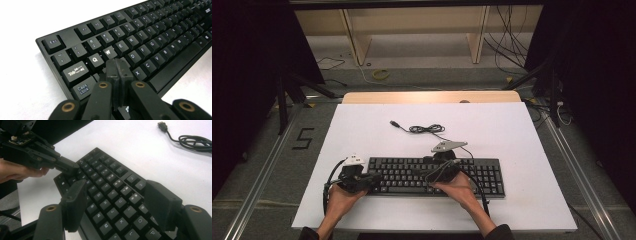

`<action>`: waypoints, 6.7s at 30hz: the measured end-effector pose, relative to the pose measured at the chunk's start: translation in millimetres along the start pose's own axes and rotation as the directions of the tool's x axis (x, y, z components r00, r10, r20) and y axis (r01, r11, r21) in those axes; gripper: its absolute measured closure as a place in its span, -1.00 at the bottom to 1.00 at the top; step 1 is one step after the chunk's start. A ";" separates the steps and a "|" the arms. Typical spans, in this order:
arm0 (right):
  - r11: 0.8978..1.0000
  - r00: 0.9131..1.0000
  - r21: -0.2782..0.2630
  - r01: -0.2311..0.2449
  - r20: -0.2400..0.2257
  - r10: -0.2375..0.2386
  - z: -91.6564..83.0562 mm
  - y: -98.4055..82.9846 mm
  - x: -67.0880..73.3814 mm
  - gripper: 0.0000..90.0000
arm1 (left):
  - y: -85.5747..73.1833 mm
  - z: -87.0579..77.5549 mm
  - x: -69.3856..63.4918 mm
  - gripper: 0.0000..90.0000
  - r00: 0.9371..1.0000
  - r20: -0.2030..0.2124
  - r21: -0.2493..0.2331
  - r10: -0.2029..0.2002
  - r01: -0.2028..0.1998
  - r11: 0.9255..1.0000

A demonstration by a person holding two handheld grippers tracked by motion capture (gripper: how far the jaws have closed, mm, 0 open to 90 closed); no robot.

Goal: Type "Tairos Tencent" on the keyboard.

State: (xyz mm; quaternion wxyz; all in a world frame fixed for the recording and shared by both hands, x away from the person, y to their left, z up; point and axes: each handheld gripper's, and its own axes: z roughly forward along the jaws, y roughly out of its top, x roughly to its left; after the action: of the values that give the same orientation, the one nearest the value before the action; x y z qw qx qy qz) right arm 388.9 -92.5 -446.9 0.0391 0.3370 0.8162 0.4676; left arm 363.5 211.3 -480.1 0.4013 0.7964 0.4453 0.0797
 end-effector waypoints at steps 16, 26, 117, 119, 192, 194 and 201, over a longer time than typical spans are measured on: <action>1.000 1.000 0.001 0.002 0.000 -0.002 0.0 0.1 0.2 -0.20 | 1.0 2.0 1.5 0.98 1.000 0.003 0.006 0.000 0.000 1.000; 1.000 1.000 0.001 0.003 -0.001 -0.003 -0.4 0.0 0.8 -0.20 | 1.0 5.1 0.1 0.98 1.000 -0.010 0.018 0.011 -0.010 1.000; 0.992 0.995 0.112 0.051 0.078 -0.059 23.3 -9.0 -2.9 0.95 | 5.3 -14.6 -16.0 -0.29 0.996 0.088 -0.139 -0.025 0.037 0.990; 0.992 0.995 0.118 0.046 0.088 -0.057 24.6 -9.7 -3.9 0.97 | 5.3 -14.6 -15.7 -0.29 0.996 0.087 -0.140 -0.025 0.037 0.990; 1.000 0.999 -0.027 0.003 0.038 -0.002 -16.1 -21.2 -3.8 -0.13 | 29.1 14.5 -18.4 0.56 0.994 0.098 -0.061 0.056 -0.051 0.997; 1.000 0.999 -0.023 0.007 0.039 -0.006 -16.1 -21.8 -2.5 -0.15 | 29.8 16.1 -18.6 0.63 0.993 0.099 -0.056 0.058 -0.052 0.997; 1.000 0.999 -0.026 0.005 0.031 -0.004 -16.8 -22.5 -0.8 -0.22 | 31.6 20.5 -17.8 0.82 0.992 0.101 -0.037 0.075 -0.071 0.997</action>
State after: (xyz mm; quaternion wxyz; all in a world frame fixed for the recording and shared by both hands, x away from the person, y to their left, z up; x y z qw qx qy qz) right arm 371.6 -112.9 -455.6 0.0574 0.3420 0.8100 0.4729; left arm 383.3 177.1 -467.2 0.4337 0.8084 0.3933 0.0610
